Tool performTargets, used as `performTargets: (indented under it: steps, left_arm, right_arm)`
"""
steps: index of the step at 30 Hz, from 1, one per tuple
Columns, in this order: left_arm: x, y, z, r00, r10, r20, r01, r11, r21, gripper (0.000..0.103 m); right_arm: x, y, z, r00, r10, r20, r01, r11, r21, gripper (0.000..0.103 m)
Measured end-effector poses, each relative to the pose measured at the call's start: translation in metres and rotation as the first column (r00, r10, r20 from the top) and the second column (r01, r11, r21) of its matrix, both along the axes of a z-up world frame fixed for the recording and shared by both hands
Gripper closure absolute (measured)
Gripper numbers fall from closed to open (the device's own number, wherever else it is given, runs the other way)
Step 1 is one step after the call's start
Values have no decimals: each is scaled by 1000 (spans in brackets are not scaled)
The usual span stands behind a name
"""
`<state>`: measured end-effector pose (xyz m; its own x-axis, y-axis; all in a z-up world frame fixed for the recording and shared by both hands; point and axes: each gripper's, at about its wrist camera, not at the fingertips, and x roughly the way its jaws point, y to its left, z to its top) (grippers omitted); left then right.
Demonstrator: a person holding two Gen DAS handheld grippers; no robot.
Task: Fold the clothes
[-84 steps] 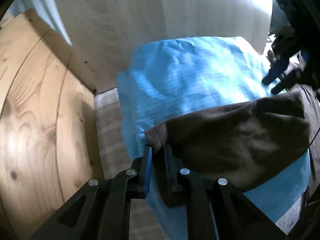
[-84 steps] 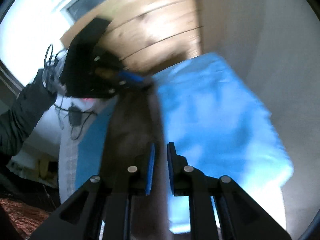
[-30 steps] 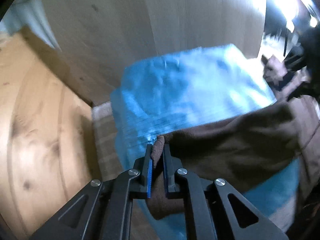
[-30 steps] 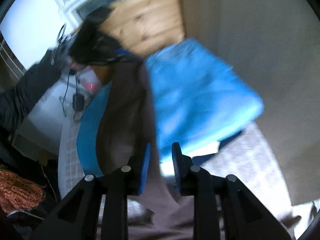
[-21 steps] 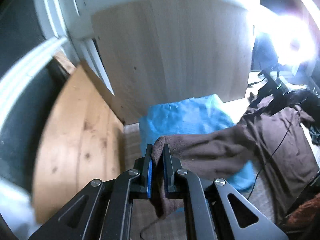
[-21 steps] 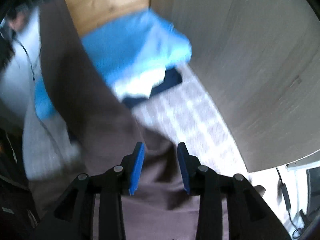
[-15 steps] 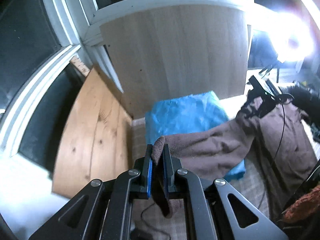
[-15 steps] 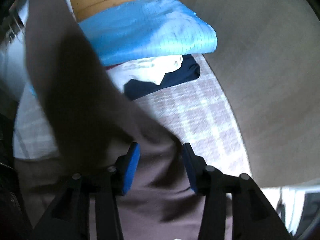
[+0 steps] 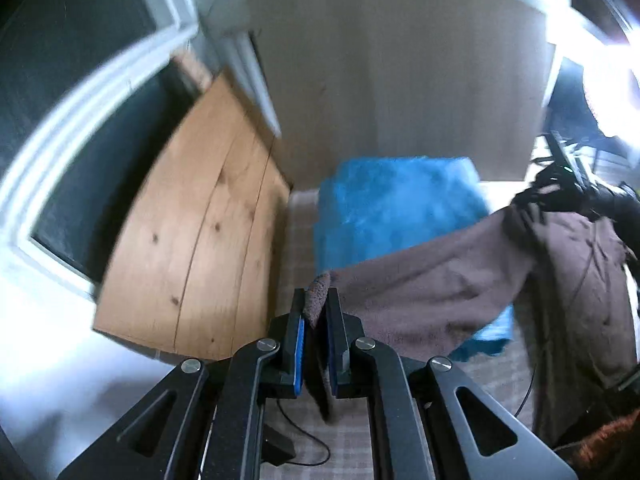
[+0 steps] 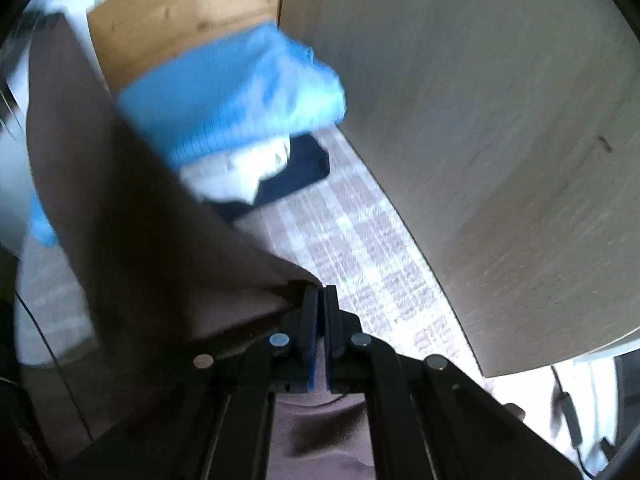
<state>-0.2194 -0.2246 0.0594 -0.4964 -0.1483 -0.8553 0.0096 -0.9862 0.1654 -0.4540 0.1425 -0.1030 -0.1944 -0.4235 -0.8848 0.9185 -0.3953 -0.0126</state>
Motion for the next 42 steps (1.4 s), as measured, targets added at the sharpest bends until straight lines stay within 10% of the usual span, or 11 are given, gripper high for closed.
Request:
performTargets:
  steps: [5,10,14,24,27,36,42]
  left_arm:
    - [-35,-19,-44,994,40,105,-39,999,-10,95]
    - [-50,-24,-60,991,13,131,-13,1000,-3,91]
    - [-63,-32,-69,990,18,143,-13,999,-37,85]
    - [-42,-51,-73,997,-13,80,14,1000,-3,79]
    - [-24,-47,-79,997,-57,56,56,998,32,75]
    - [-16,-46,-126,990,-112,83,105,990,94,75]
    - [-31,-46,-147,983,-154,98,143,984,108,75]
  right_arm:
    - [5,-16,-14,998,-39,-45,44,991,123,95]
    - [26,-20,36,994,-50,-93,48,999,-23,87]
    - [60,-56,69,993,101,-62,-109,983,-145,54]
    - [91,-153,49,944,319,-85,-321,947,2,56]
    - [88,-165,52,945,321,-65,-320,947,17,101]
    - [20,-170,49,996,77,49,-77,997,3,100]
    - [55,-175,69,987,111,-114,-109,994,18,78]
